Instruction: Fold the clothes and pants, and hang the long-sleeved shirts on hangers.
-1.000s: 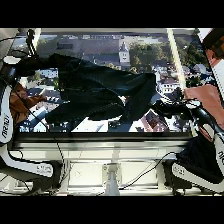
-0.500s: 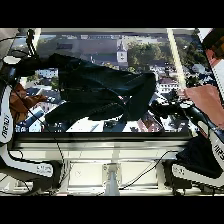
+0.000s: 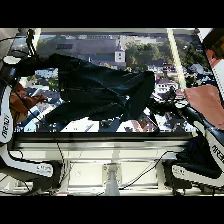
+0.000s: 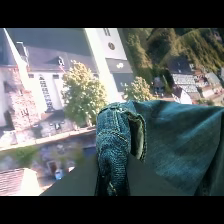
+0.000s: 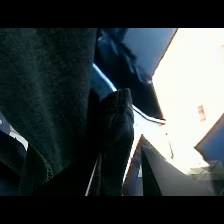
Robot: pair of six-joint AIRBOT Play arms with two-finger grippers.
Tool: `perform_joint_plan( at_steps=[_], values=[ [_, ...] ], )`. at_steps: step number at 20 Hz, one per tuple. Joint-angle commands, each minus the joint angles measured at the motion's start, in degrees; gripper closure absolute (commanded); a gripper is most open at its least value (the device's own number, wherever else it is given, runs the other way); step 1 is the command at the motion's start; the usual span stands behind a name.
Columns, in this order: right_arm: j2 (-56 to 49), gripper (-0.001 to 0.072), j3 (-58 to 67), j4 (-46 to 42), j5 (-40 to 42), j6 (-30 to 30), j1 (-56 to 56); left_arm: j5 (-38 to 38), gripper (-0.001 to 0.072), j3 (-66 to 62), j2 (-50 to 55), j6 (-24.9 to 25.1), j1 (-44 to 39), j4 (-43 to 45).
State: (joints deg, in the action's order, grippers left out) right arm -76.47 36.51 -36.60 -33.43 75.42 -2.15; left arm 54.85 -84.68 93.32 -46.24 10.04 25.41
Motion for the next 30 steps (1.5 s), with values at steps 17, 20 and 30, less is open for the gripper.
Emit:
perform_joint_plan(
  at_steps=[17,20,30],
  values=[
    [5.9,0.0692,8.68,-9.29,-0.04,-1.9,0.94,-0.04,0.0646,0.02,0.04,0.0,0.07,0.0],
    [6.25,0.0604,8.63,-13.44,-4.83,0.07,0.28,-0.04,0.0646,0.02,0.04,0.0,0.07,0.0],
    [3.06,0.0355,8.59,-19.98,-8.02,8.11,-4.85,-0.04,0.0646,0.02,0.04,0.02,0.07,0.02]
  ],
)
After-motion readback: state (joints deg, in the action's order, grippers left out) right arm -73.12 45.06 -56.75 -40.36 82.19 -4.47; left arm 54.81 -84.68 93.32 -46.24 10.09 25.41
